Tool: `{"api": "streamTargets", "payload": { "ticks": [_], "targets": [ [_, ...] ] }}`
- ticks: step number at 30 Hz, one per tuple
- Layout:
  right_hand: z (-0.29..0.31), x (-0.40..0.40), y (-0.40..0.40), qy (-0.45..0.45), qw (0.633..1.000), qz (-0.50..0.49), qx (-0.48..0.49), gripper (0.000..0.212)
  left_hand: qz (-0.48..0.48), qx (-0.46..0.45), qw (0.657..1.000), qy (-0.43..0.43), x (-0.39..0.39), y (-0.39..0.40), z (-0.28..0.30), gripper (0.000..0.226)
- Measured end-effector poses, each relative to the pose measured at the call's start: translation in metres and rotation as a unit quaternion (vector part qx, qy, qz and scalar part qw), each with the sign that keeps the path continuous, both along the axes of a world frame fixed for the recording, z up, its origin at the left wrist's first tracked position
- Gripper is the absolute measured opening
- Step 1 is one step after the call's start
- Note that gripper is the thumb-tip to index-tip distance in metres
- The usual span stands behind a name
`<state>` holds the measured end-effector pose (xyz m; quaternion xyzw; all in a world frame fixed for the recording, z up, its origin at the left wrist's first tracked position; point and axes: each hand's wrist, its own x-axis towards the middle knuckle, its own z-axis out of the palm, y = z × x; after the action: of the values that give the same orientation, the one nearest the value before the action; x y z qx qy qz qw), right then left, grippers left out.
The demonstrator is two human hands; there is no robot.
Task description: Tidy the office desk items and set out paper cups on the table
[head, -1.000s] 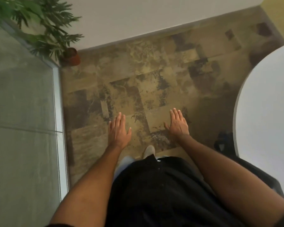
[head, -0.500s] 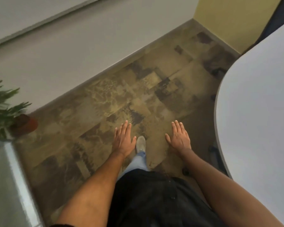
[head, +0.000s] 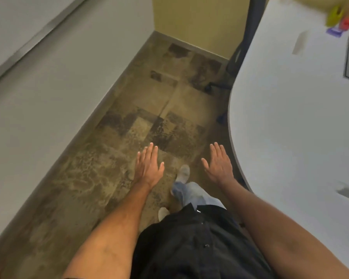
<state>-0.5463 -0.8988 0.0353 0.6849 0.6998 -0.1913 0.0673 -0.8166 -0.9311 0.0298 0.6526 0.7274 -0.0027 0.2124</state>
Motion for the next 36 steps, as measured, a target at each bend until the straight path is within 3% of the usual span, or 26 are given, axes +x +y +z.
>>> {"api": "streamTargets", "payload": {
  "ticks": [14,21,36],
  "targets": [
    [-0.011,0.008,0.286,0.021,0.994,-0.108,-0.005,0.072,-0.097,0.018,0.995,0.025,0.008,0.343,0.013,0.071],
    [-0.002,0.026,0.379,0.037,0.983,-0.179,-0.013,0.072,-0.188,0.003,0.982,0.030,0.046,0.466,0.014,0.071],
    [0.004,0.088,0.536,0.008,0.904,-0.426,-0.023,0.075,-0.434,0.004,0.901,0.002,0.163,0.728,-0.011,0.072]
  ]
}}
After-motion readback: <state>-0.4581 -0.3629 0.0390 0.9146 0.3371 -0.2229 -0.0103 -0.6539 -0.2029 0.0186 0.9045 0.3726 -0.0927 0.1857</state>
